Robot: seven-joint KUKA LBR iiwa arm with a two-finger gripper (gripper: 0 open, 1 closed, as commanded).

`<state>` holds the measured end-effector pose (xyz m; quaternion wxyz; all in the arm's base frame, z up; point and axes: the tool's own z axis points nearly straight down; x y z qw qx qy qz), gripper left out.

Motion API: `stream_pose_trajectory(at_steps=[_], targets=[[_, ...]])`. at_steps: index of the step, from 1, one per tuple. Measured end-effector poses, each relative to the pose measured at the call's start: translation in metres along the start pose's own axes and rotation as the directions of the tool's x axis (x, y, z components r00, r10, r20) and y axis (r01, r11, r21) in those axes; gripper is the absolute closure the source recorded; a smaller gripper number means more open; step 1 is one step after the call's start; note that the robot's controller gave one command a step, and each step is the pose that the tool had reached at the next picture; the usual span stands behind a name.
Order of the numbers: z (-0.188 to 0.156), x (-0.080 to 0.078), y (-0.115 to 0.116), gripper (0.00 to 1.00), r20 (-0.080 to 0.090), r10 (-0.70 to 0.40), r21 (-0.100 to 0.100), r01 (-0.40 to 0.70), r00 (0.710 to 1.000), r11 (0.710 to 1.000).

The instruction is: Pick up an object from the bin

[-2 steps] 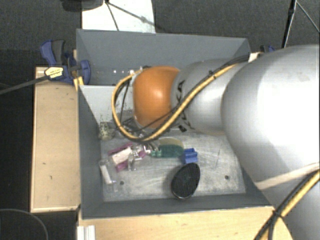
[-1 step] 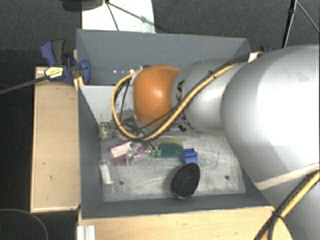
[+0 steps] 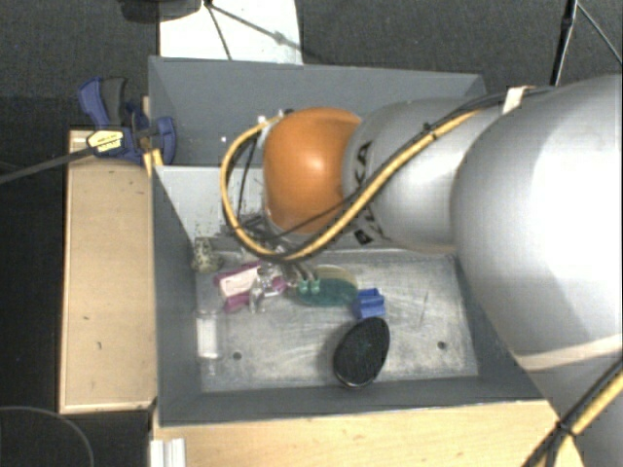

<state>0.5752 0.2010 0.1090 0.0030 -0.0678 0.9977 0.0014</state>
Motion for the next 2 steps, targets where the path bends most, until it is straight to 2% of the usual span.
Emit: stream_pose_trajectory(at_steps=[1, 2], targets=[[-0.0651, -0.0023, 0.0005, 1.00, 0.003, 0.004, 0.000, -0.004, 1.000, 1.000], [-0.0749, -0.0033, 0.0005, 1.00, -0.001, 0.006, 0.001, -0.006, 1.000, 1.000]])
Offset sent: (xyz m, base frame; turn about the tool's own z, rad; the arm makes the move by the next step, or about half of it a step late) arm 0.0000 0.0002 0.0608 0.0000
